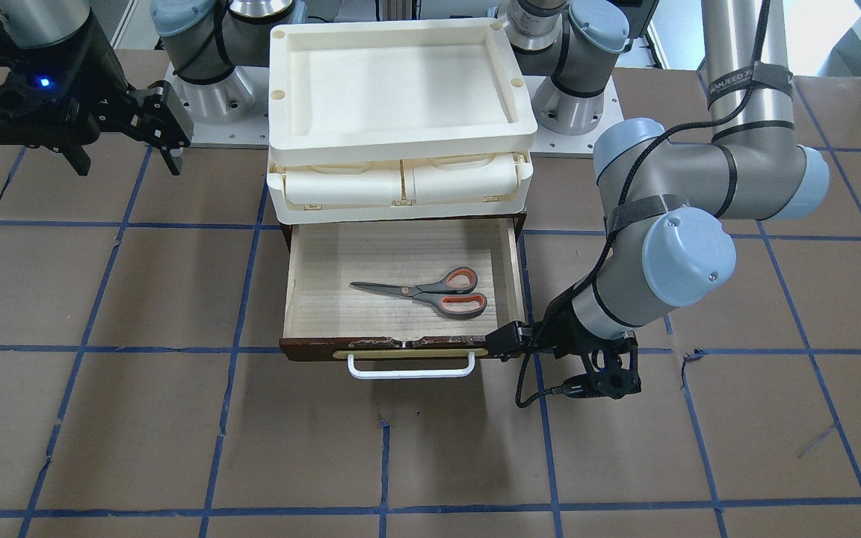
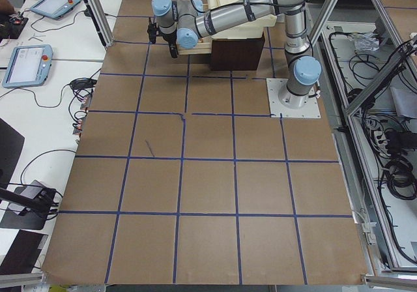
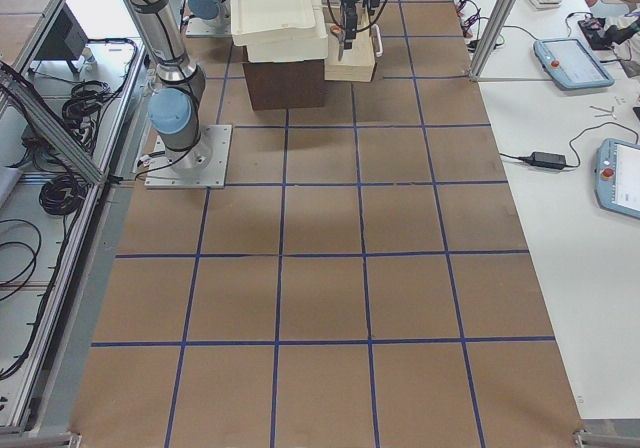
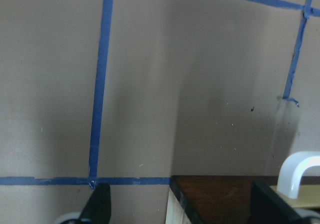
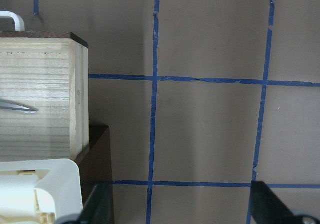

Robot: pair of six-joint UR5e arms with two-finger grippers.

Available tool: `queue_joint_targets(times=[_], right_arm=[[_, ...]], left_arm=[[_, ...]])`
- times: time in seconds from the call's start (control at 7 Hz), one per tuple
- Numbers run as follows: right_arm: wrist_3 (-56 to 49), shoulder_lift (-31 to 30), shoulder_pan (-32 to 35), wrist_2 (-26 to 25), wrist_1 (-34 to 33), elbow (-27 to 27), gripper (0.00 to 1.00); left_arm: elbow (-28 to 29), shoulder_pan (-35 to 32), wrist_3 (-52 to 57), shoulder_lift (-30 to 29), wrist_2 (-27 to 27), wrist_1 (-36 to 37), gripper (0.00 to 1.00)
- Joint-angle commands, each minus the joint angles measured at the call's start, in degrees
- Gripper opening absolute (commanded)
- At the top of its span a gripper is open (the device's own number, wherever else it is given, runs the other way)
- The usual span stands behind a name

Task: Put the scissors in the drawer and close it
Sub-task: 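Lower the left gripper behind the drawer front edge nearest the robot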

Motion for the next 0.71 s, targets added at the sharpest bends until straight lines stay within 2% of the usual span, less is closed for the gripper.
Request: queue_joint_targets(times=[0.0, 0.57], right_arm=[[-0.08, -0.03, 0.0, 0.0, -0.09, 0.08, 1.0], [-0.17, 0.06, 0.0, 0.0, -0.09, 0.16, 1.0]], left_arm=[[0.01, 0.01, -0.26, 0.42, -4.03, -3.77, 1.0], [0.1, 0.01, -0.43, 0.68, -4.33, -10.71, 1.0]])
